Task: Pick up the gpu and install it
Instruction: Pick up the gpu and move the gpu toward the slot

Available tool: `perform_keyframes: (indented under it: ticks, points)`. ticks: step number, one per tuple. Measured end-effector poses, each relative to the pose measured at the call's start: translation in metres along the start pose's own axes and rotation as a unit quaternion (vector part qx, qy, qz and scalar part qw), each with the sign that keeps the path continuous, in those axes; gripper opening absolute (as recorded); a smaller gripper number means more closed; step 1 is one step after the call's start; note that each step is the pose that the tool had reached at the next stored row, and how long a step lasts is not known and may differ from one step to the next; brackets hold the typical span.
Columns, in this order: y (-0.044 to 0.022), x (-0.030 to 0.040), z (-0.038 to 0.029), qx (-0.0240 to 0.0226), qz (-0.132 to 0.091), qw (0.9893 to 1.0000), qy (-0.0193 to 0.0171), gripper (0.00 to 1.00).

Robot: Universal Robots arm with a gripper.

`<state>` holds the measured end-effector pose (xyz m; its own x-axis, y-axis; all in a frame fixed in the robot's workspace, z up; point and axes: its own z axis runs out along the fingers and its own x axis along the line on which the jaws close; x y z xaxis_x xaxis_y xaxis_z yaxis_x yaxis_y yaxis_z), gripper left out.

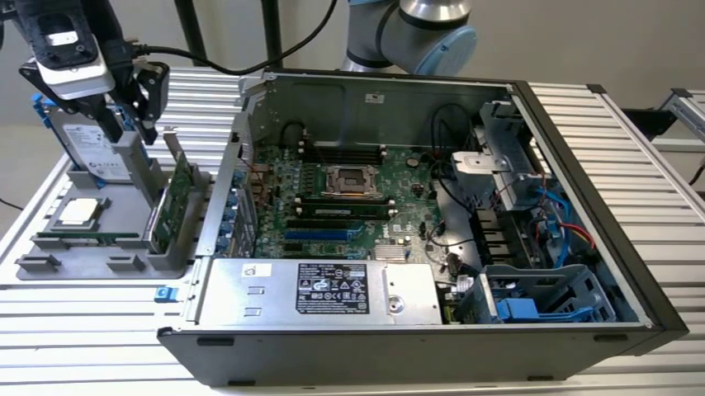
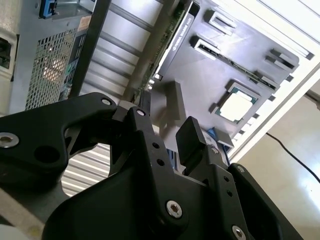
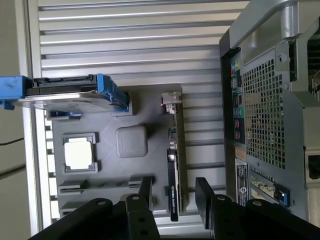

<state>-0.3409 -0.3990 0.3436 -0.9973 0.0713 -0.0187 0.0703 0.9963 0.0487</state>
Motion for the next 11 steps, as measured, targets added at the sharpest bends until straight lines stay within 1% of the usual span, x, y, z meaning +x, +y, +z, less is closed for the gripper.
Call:
perform_keyframes:
  ticks: [11]
  points:
    - [-0.0001,-0.0016,0.0042,-0.0001,0.000,1.0000,0.0000,1.00]
